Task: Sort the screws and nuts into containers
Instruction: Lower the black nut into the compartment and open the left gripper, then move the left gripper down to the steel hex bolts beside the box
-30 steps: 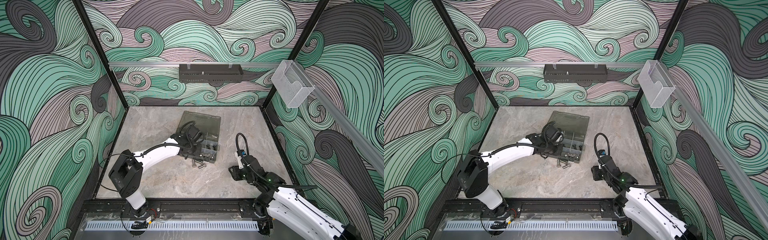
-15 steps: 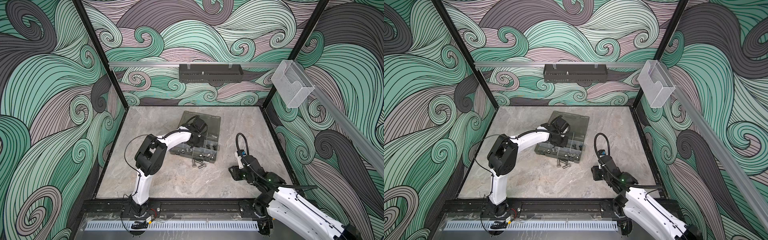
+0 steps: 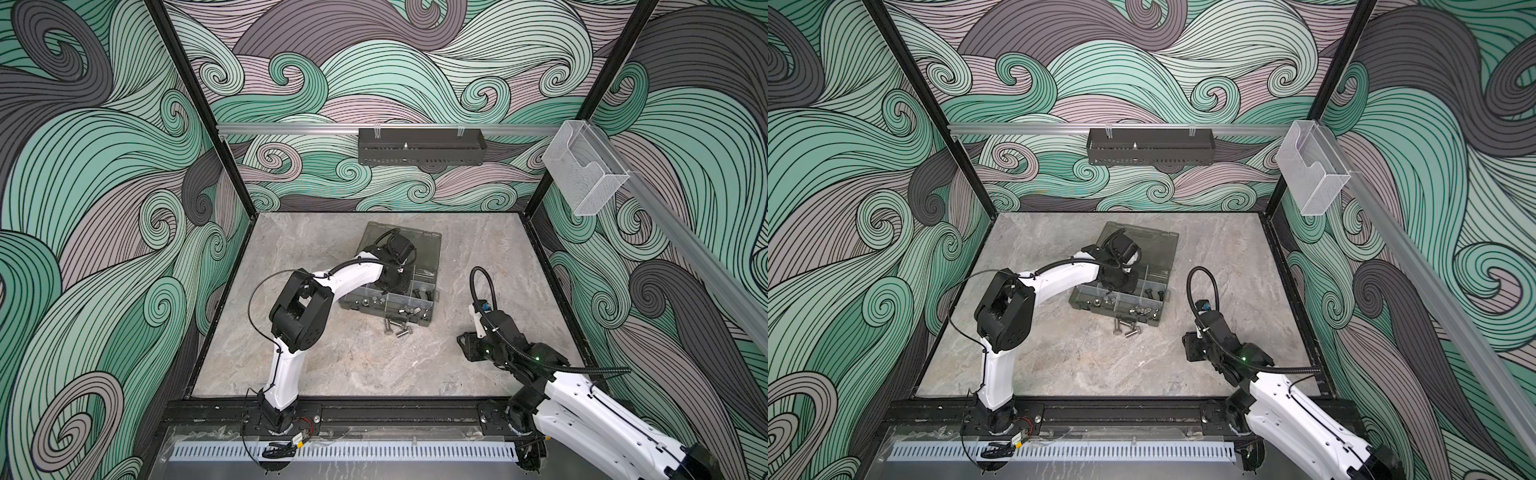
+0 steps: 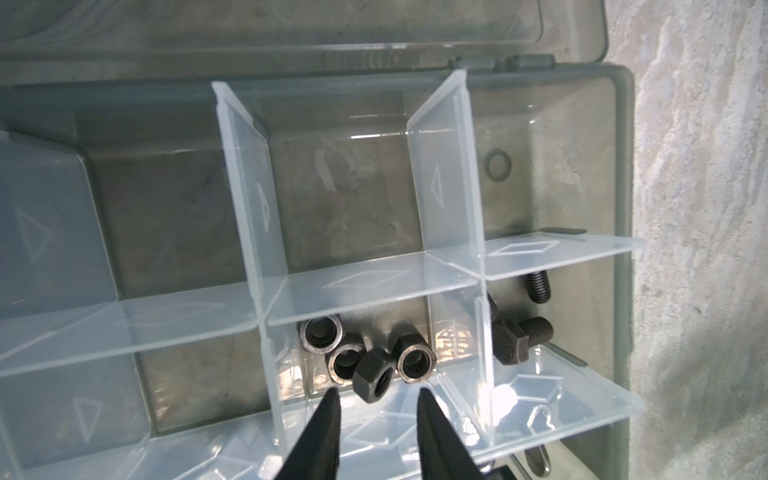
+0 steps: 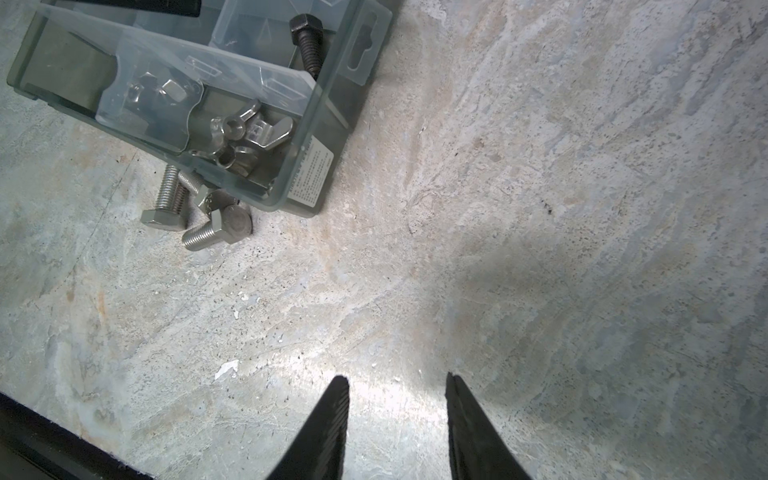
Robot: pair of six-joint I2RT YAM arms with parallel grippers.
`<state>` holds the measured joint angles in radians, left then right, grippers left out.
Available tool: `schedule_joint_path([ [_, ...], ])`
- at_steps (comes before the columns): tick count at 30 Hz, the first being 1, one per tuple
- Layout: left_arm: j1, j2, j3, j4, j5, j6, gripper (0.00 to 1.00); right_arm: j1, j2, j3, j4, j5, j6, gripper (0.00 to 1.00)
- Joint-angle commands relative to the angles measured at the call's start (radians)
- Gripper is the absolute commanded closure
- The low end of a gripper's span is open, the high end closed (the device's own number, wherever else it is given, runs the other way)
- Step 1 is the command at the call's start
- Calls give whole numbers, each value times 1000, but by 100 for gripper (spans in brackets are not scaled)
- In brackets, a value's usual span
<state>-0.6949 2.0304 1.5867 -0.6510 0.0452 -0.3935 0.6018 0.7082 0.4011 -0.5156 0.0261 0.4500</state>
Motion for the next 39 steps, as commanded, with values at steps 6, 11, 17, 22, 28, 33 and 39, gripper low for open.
schedule_joint_path([
  [6,5,-130,-51,13,18,-19,65,-4,-5,-4,3,16,4,60],
  [11,5,-208,-95,24,12,-31,65,-3,-1,-2,0,8,4,60],
  [17,5,-321,-189,44,-4,-56,64,-4,-6,-2,0,7,2,60],
  [22,5,-400,-273,46,-11,-85,63,-3,2,-1,2,2,1,60],
  [28,3,-478,-391,71,1,-129,62,-3,-6,-3,4,-2,0,60],
  [33,3,-527,-479,84,11,-176,57,-3,-7,-8,8,-3,1,60],
  [39,-10,-563,-571,115,22,-236,54,-3,-13,-15,11,-10,2,60],
])
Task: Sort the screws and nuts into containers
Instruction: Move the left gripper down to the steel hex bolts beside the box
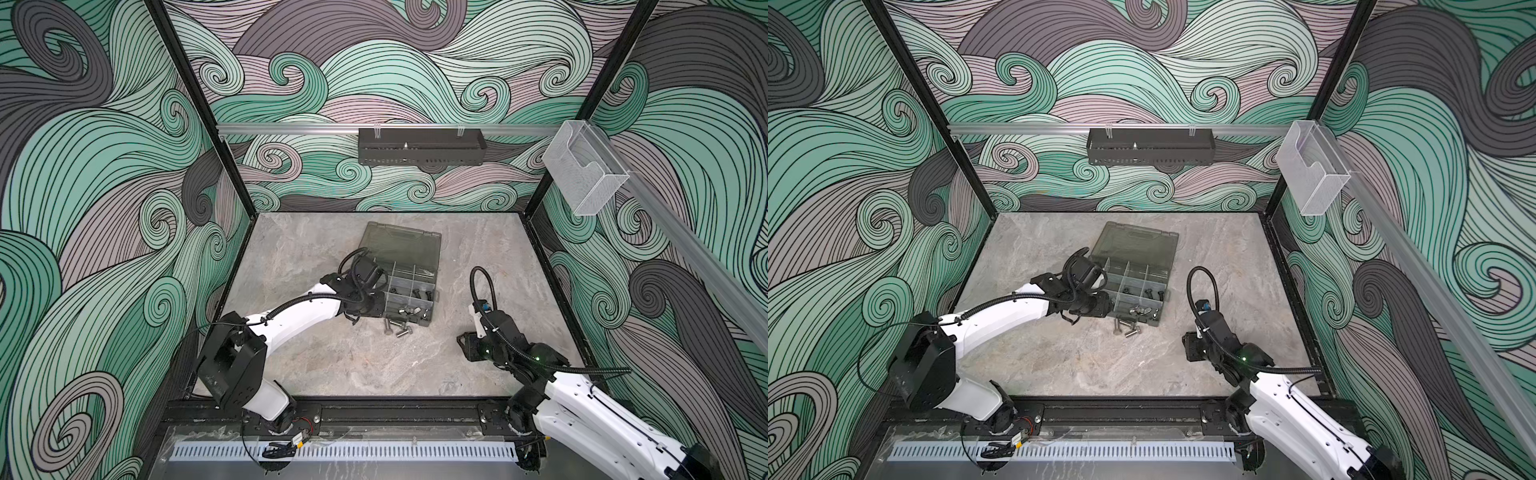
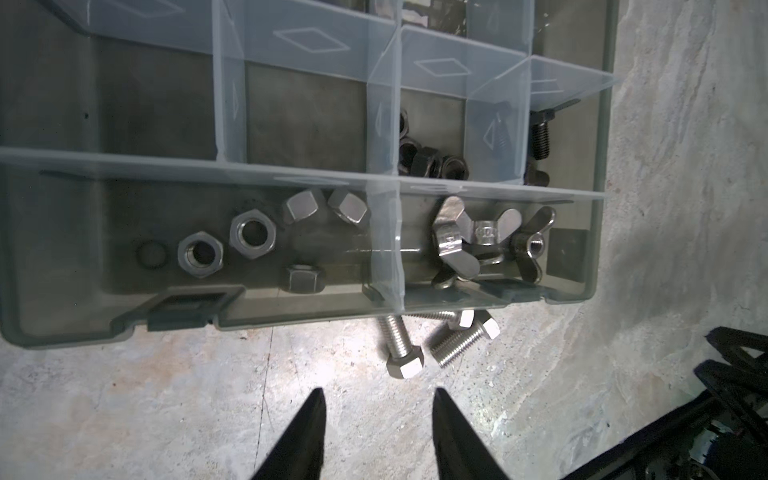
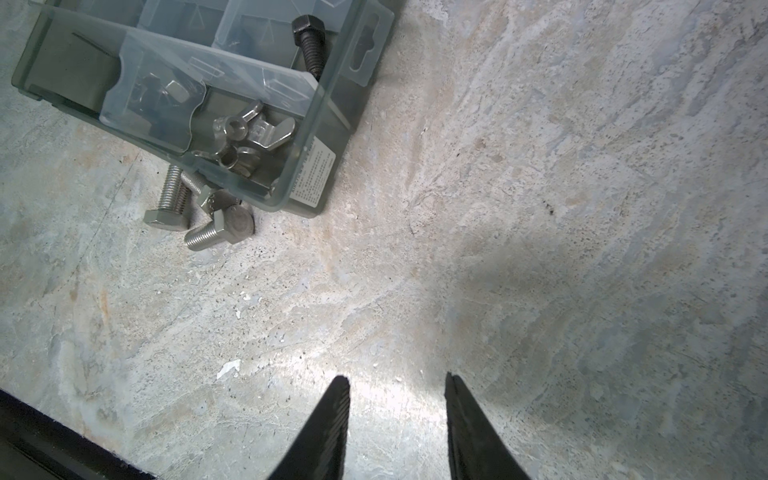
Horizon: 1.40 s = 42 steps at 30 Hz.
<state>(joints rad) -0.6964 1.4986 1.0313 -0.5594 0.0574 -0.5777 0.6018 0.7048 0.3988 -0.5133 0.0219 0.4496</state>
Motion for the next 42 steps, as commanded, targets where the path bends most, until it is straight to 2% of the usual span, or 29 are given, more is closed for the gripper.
schedule_joint_path([
  [1,-12,-34,-25,28,10,-61,54,-3,-10,-12,10,-6,1,60],
  [6,-50,-21,-57,45,9,-93,50,-4,-5,-14,13,-13,1,60],
  [17,-121,87,-36,84,-1,-118,50,-2,-17,-17,12,-10,3,60],
  [42,-147,255,10,114,5,-136,50,-4,-33,-23,9,-11,8,60],
])
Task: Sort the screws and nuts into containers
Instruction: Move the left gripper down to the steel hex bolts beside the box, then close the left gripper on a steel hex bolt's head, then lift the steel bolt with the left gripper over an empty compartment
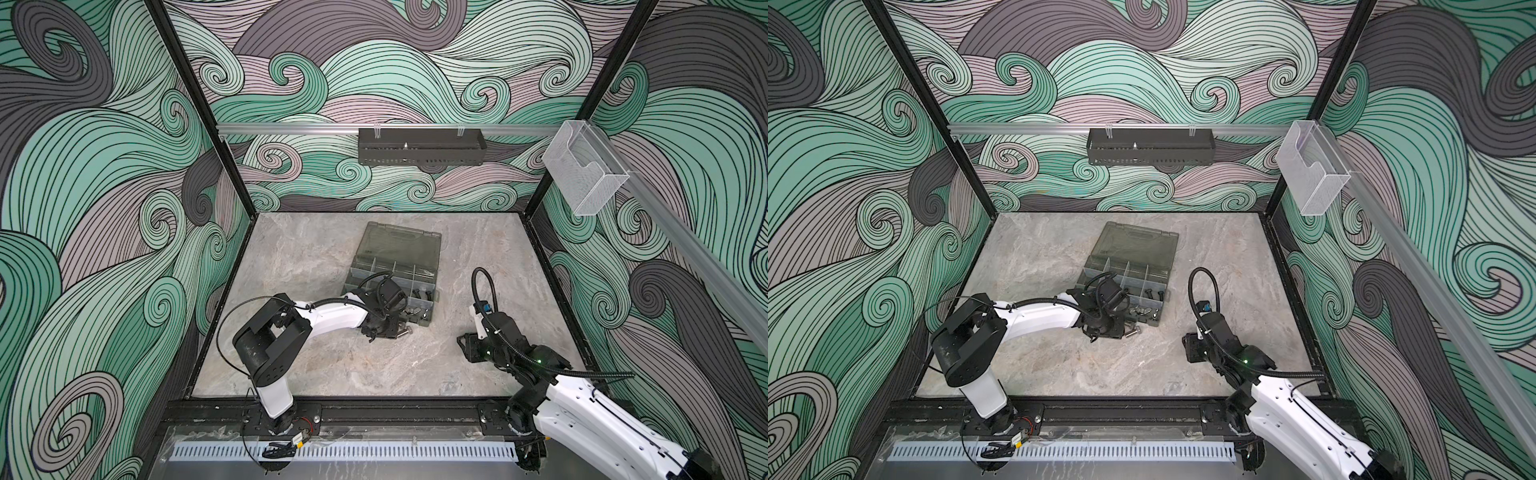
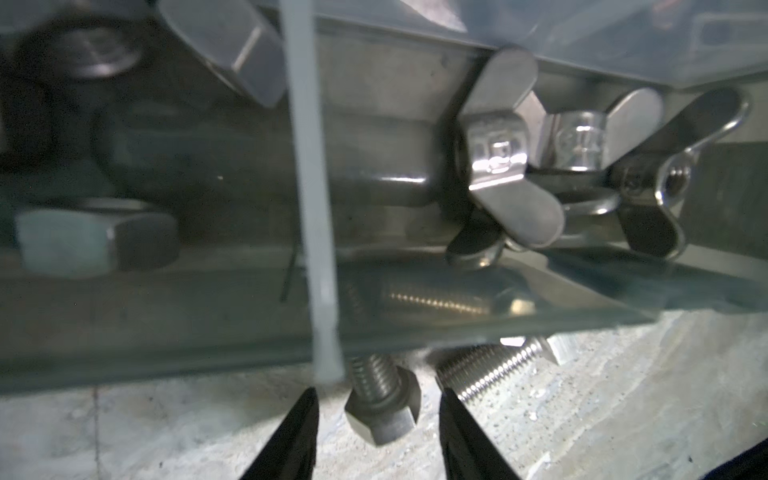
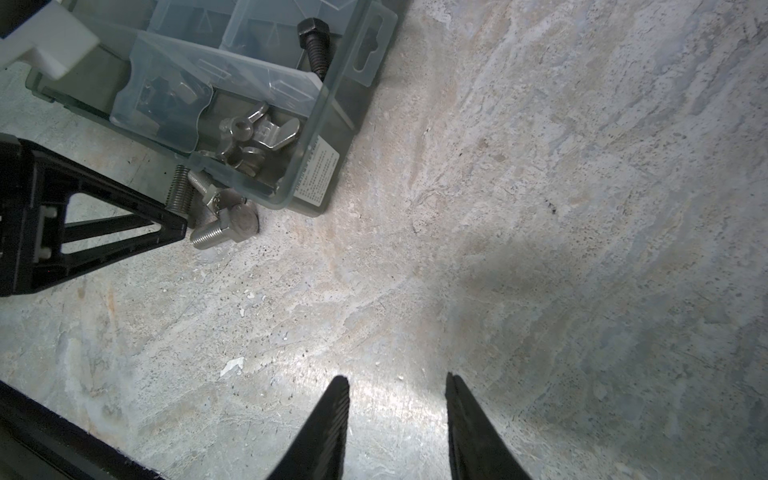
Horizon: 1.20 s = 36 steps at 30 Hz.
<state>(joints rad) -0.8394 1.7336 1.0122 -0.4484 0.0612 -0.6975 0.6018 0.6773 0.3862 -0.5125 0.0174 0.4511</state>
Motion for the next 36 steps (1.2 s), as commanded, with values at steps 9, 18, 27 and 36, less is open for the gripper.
schedule_joint_path([
  [9,-7,35,20,10,-18,-17,57,-3,-6,-10,6,-8,8,60],
  [18,-7,18,-13,8,-34,-15,67,-3,-10,-10,5,-8,9,60],
  [27,-7,-32,-43,-9,-43,-19,73,-4,-10,-11,6,-10,7,60],
  [36,-12,-146,-109,-42,-30,-25,73,-3,-10,-10,7,-12,5,60],
])
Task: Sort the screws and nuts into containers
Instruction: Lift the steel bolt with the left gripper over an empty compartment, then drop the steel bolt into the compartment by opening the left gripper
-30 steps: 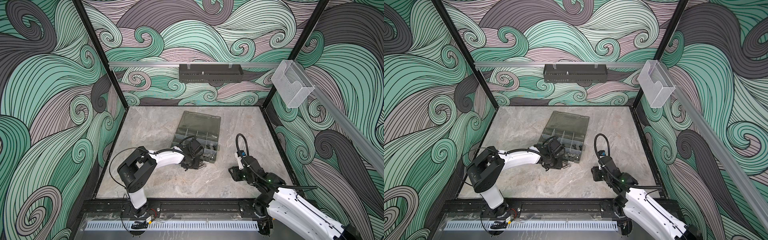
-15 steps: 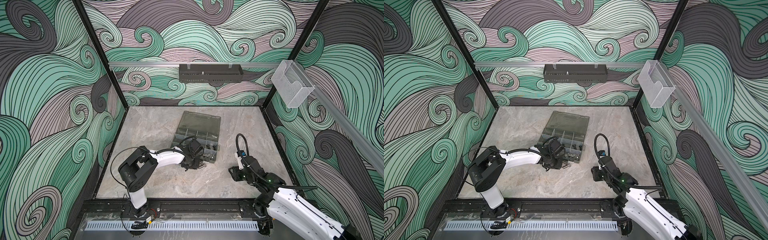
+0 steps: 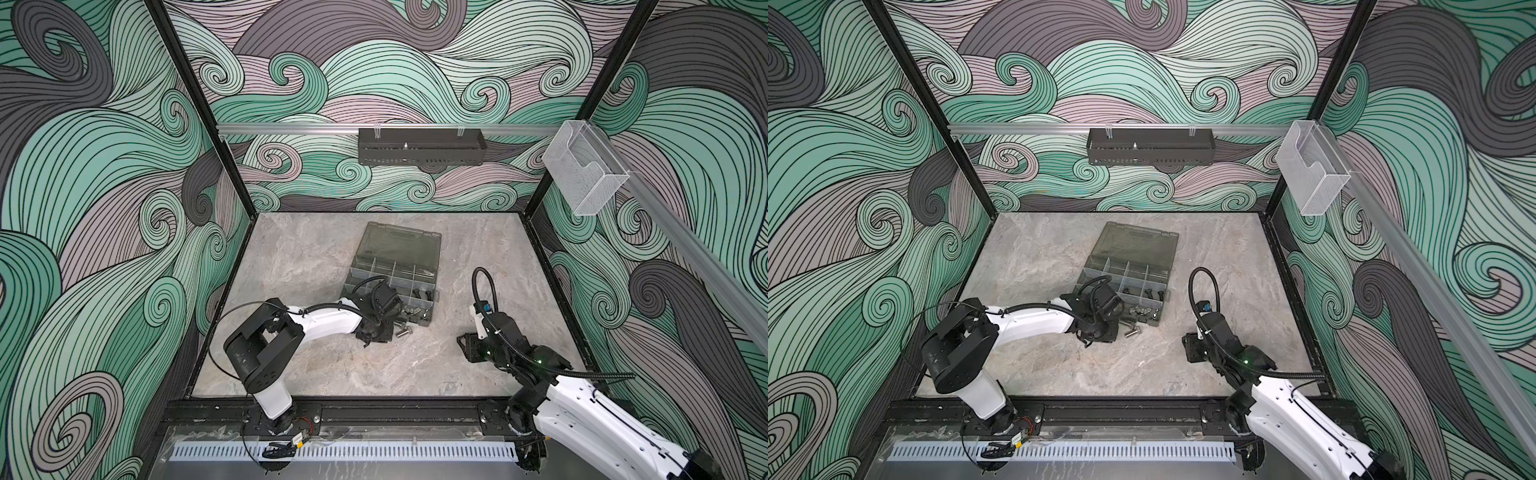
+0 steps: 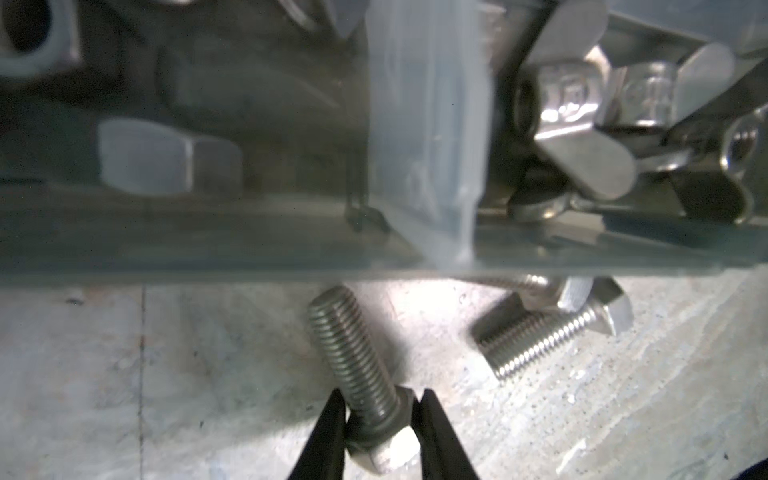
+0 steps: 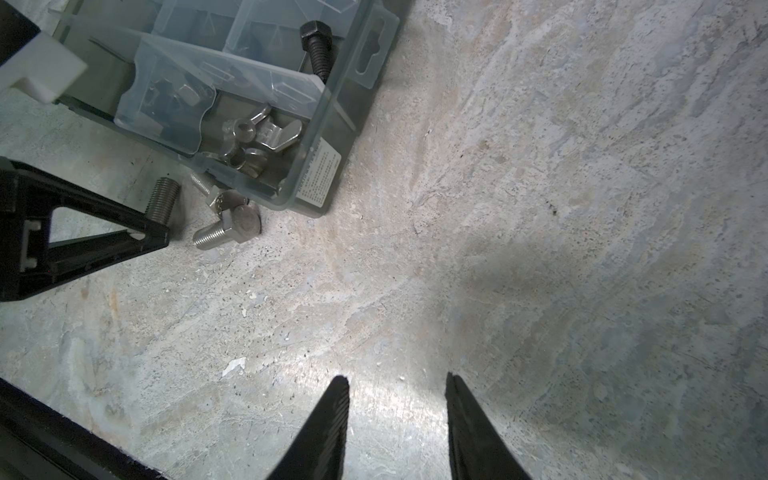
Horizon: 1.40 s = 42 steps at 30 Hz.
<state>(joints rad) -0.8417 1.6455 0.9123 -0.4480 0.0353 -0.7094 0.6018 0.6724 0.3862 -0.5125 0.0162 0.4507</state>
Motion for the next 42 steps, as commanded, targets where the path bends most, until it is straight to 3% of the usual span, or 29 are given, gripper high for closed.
schedule_joint_path([
  [1,-11,-77,-13,-53,-3,-10,73,-3,-7,-10,6,-10,7,60],
  [11,-4,-251,55,-146,-52,58,74,-2,-10,-10,5,-7,9,60],
  [16,48,-246,149,-153,-67,135,75,-4,-16,-10,0,-10,11,61],
  [23,155,-99,289,-122,-65,253,75,-4,-20,-10,-1,-14,12,61],
  [29,233,96,451,-200,7,298,75,-3,-19,-9,0,-10,11,61],
  [38,274,217,529,-180,33,306,74,-3,-11,-7,0,-9,11,61],
  [42,274,230,530,-175,35,301,66,-3,-10,-7,0,-10,11,61],
])
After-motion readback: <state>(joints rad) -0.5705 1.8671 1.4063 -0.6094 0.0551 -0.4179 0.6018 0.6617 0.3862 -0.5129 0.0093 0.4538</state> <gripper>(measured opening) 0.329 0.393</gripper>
